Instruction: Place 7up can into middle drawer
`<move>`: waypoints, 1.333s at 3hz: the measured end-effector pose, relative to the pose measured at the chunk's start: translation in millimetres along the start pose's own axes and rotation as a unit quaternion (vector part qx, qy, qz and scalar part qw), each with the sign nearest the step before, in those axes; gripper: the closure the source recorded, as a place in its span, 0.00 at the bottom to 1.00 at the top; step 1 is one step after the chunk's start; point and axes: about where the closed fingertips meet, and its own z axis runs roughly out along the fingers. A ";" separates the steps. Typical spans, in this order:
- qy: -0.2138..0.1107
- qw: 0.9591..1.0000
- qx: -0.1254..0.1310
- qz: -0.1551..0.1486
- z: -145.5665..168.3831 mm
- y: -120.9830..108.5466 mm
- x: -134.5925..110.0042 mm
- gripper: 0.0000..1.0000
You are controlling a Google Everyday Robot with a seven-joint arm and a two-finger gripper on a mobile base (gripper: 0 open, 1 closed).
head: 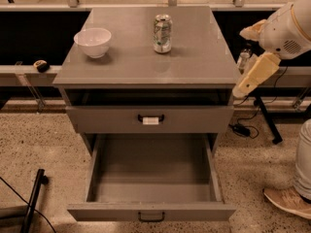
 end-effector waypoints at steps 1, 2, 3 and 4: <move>-0.087 0.995 0.052 0.001 24.1 -39.7 -8.8 0.00; -0.134 0.983 0.123 0.008 41.2 -93.1 -26.7 0.00; -0.135 0.983 0.127 0.008 40.5 -94.7 -27.6 0.00; -0.145 0.982 0.122 0.009 43.6 -95.2 -31.7 0.00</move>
Offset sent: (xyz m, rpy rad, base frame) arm 0.1592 0.0210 0.0213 0.2948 -0.4147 -0.1023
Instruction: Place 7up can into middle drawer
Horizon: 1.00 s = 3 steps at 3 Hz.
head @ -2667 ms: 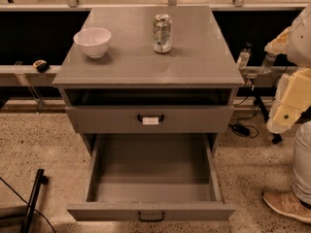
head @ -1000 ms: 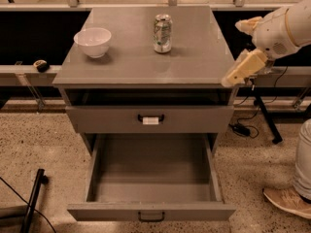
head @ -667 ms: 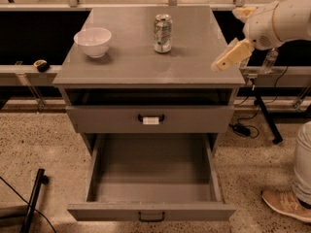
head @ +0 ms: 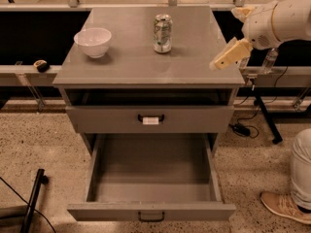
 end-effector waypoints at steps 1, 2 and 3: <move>-0.077 0.997 0.014 0.026 25.6 -20.6 -27.1 0.00; -0.135 0.989 0.028 0.047 50.3 -47.5 -62.4 0.00; -0.155 0.984 0.028 0.090 97.8 -61.3 -84.3 0.00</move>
Offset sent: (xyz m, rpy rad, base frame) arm 0.1134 0.0870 0.0769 0.4149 -0.1645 0.0472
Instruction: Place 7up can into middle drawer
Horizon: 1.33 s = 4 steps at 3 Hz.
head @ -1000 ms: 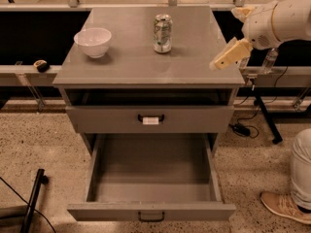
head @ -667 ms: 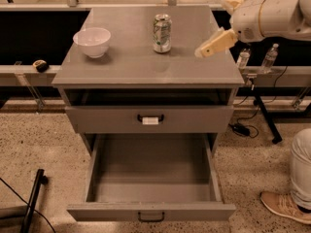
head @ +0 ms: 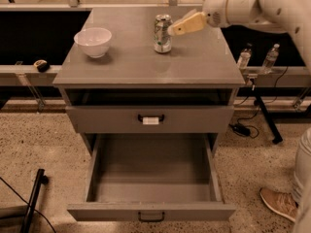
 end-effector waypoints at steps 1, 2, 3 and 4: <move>0.007 0.998 0.002 0.059 31.7 3.2 17.8 0.00; -0.001 0.996 0.007 0.084 57.0 5.4 19.6 0.00; -0.014 0.994 0.012 0.110 87.6 5.0 18.4 0.01; -0.015 0.992 0.012 0.127 105.0 6.5 21.1 0.01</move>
Offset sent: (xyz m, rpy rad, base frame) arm 0.0535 0.0514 -0.0414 0.1710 0.1314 -0.0857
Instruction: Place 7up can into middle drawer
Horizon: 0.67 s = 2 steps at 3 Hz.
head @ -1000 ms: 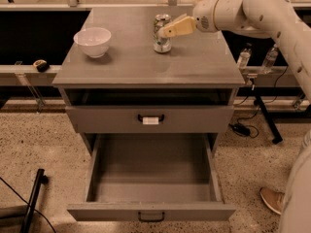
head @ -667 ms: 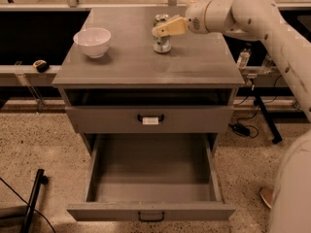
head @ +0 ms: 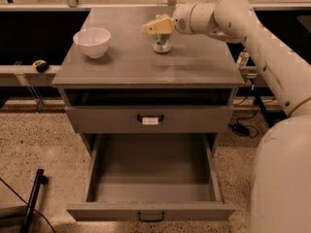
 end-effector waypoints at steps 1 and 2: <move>0.010 1.000 0.004 0.024 11.7 -2.3 17.1 0.20; 0.009 1.000 0.001 0.030 15.3 -1.4 22.1 0.51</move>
Offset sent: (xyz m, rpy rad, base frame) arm 0.0140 0.0021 -0.0355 0.0436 0.0796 -0.0321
